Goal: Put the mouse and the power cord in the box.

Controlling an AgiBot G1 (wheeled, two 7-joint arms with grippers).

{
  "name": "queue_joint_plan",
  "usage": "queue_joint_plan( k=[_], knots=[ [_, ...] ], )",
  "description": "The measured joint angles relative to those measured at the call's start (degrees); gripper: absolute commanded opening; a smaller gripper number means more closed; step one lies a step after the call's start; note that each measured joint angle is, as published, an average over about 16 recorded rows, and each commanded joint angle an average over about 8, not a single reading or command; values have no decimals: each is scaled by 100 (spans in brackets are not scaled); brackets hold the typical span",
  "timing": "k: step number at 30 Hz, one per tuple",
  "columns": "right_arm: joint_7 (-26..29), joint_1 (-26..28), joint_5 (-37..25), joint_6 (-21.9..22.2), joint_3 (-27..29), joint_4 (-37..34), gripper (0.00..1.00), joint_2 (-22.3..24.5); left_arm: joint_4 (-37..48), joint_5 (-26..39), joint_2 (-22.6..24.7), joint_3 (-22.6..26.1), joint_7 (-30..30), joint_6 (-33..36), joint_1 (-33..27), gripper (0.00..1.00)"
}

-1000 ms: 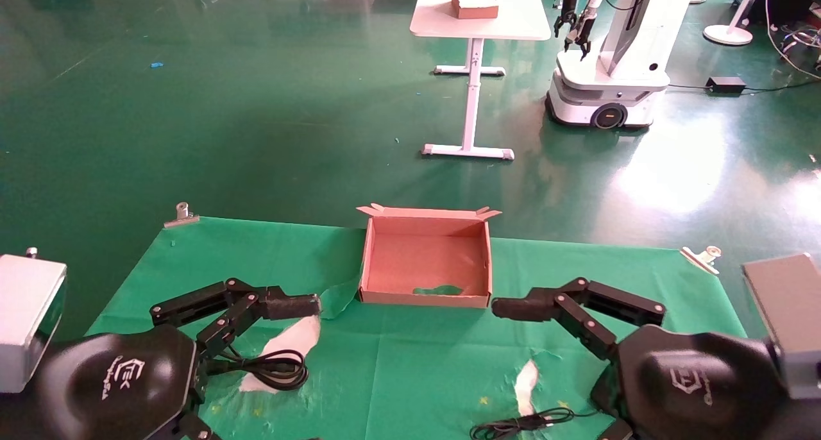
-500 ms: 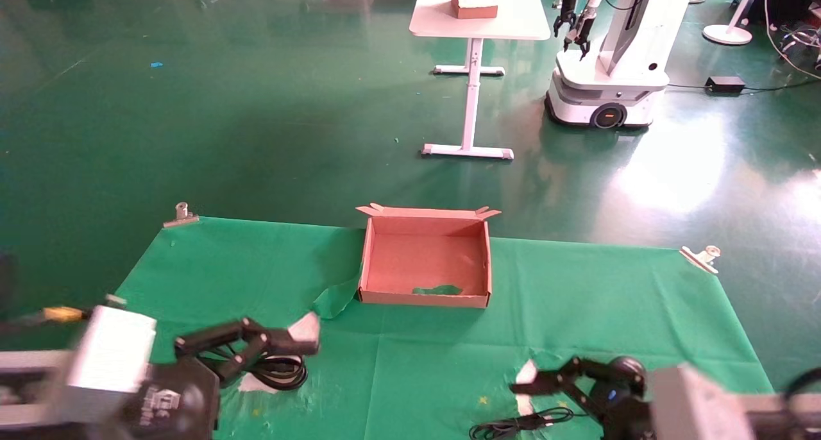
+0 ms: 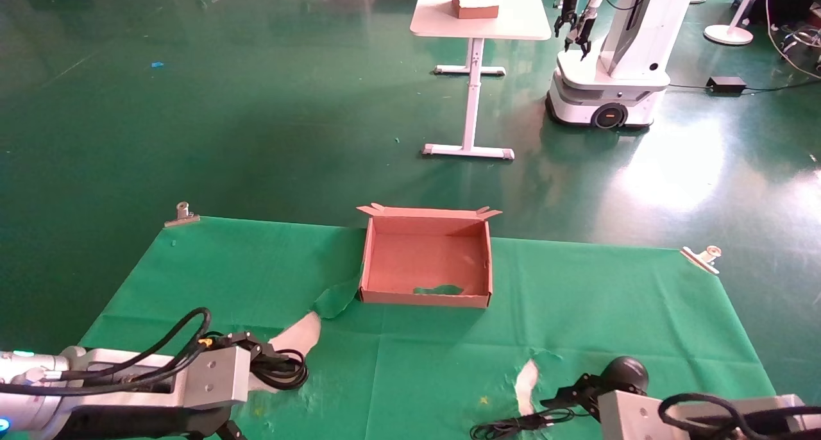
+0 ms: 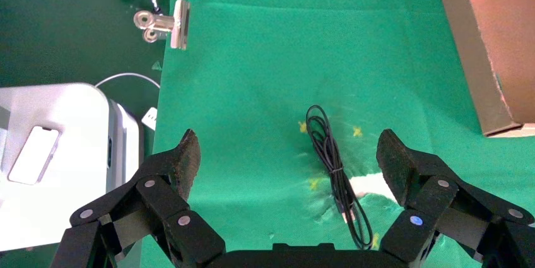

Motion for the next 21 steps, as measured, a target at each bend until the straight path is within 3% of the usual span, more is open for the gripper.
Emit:
queue_joint_plan(
  k=[7, 21],
  knots=[
    [-22, 17, 52, -27, 16, -65, 100, -20, 182, 797, 302, 221, -164, -343, -52, 100],
    [61, -16, 94, 0, 64, -109, 100, 109, 1085, 3166, 1389, 936, -718, -1333, -209, 100]
  ],
)
